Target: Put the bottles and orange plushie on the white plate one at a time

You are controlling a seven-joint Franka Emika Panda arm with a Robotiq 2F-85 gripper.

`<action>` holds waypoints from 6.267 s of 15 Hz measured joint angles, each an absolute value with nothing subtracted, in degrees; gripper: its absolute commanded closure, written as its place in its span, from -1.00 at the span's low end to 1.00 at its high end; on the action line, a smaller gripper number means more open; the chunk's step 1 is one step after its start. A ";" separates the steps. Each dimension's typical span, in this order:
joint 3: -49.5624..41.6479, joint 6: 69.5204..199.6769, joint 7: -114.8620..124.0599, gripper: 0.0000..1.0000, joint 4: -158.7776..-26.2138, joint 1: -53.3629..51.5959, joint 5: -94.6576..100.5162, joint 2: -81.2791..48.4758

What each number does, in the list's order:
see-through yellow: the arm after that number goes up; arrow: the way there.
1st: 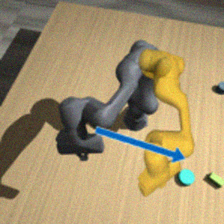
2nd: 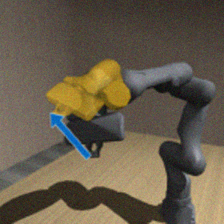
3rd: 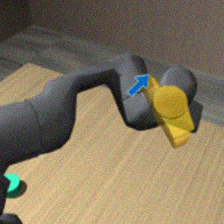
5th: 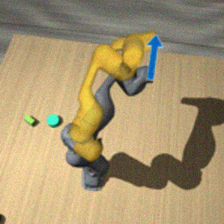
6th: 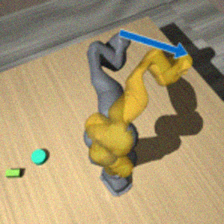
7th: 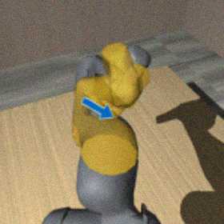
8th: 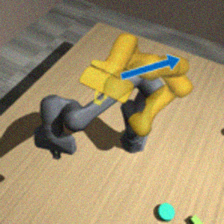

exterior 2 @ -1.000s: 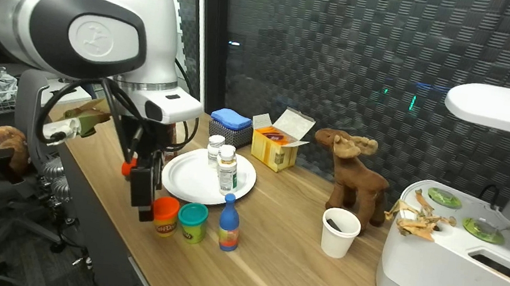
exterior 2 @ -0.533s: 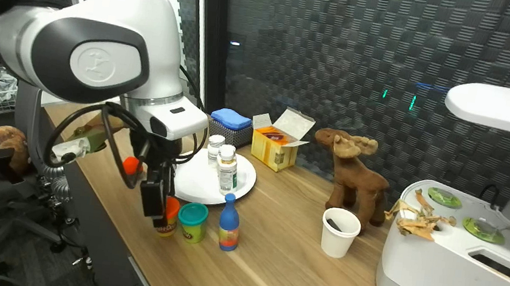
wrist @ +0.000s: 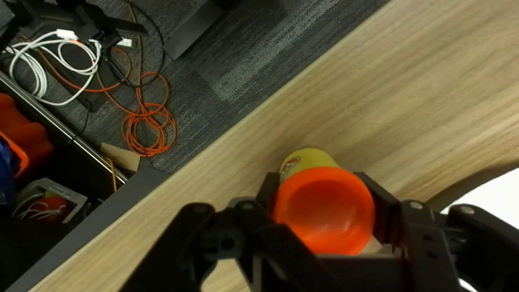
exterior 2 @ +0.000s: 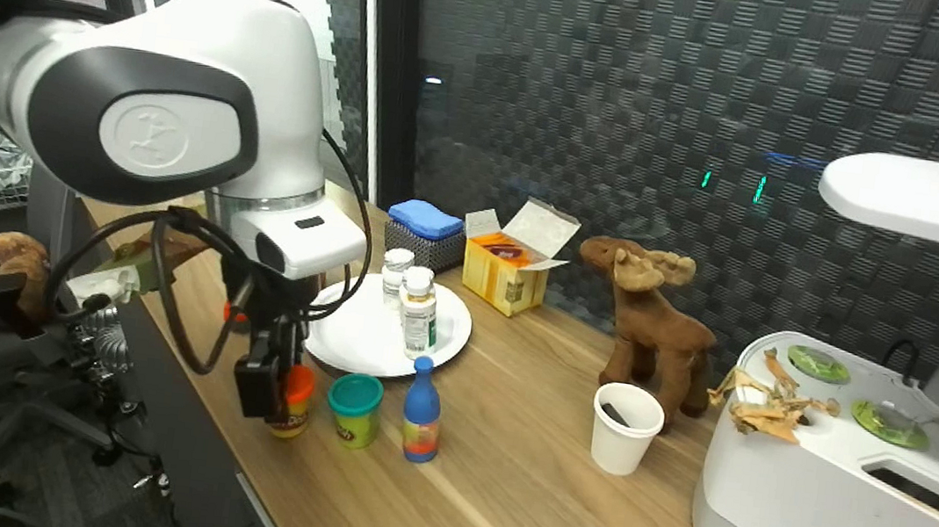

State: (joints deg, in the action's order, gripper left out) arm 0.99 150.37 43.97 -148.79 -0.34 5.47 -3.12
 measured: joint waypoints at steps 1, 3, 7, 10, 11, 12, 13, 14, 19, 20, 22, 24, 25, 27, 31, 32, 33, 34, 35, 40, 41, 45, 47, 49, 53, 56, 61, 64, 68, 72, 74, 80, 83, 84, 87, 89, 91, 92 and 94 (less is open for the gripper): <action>1.08 149.95 43.95 0.51 -149.41 -0.58 4.96 -2.40; 1.38 149.34 44.31 0.51 -150.71 -1.22 5.13 -0.51; 3.63 147.81 46.56 0.51 -151.88 -2.58 7.42 3.67; 6.25 147.90 48.62 0.51 -150.85 -3.06 11.66 4.77; 6.98 147.97 48.73 0.51 -150.12 -3.22 12.59 4.46; 7.60 148.09 48.87 0.51 -149.14 -3.36 13.55 3.82; 8.08 148.30 49.34 0.51 -147.98 -3.53 15.06 2.83; 8.43 148.60 50.32 0.51 -146.62 -3.77 17.18 1.54; 8.08 149.70 58.97 0.51 -137.64 -6.36 30.74 -7.47; 7.63 149.71 59.65 0.51 -135.69 -7.24 31.53 -9.40; 6.50 149.71 59.94 0.51 -131.85 -9.14 31.87 -13.27; 4.84 149.72 60.20 0.51 -128.24 -11.37 32.35 -16.83; 3.87 149.75 60.45 0.51 -126.71 -12.50 32.65 -18.31; 1.87 149.81 60.83 0.51 -124.11 -14.57 33.06 -20.78; -0.65 149.81 60.97 0.51 -121.53 -16.90 33.15 -22.58; -0.85 149.81 60.97 0.51 -121.36 -17.07 33.15 -22.71; -0.94 149.81 60.96 0.51 -121.33 -17.14 33.15 -22.72; -0.98 149.81 60.96 0.51 -121.33 -17.15 33.15 -22.72; -0.99 149.81 60.95 0.00 -121.33 -17.15 33.13 -22.72; -1.29 149.86 60.93 -0.87 -121.72 -17.14 33.07 -22.33; -1.50 149.93 60.93 -1.00 -121.96 -17.13 33.07 -22.09; -2.43 150.51 60.93 -1.00 -123.32 -16.69 32.89 -20.36; -2.61 150.98 60.93 -1.00 -124.47 -16.15 32.60 -18.93; -2.62 151.03 60.90 -1.00 -125.97 -15.51 31.76 -17.16; -2.35 150.78 58.10 -1.00 -130.33 -13.68 26.10 -12.29; -2.04 150.18 54.95 -1.00 -133.47 -11.97 22.26 -7.98; -1.94 146.58 54.19 -1.00 -138.21 -8.52 20.19 -2.50; -2.05 145.88 54.06 -1.00 -141.55 -5.51 17.94 -1.53; -2.68 147.82 52.96 -1.00 -144.15 -1.66 14.85 -2.49; -3.48 150.76 50.07 -1.00 -144.29 0.76 10.60 -3.95; -3.52 151.27 48.40 -0.53 -144.28 1.24 8.08 -4.28; -3.51 151.28 42.86 0.33 -144.30 1.34 0.01 -4.73; -3.61 151.28 41.90 0.44 -144.31 1.51 -1.47 -4.54; -3.69 151.28 41.91 0.44 -144.34 1.51 -1.31 -4.35; -3.70 151.28 43.67 0.44 -144.39 1.29 3.10 -3.11; -3.35 151.28 46.62 0.44 -144.43 0.56 8.70 -1.70; -2.10 151.20 49.40 0.44 -144.46 -0.56 13.68 -0.22; -1.13 151.16 49.90 0.44 -144.47 -1.14 14.87 0.32; 1.30 151.15 49.95 0.44 -144.45 -2.45 15.15 0.89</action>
State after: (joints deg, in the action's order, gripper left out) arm 1.30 151.15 49.95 -144.45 -2.45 15.15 0.89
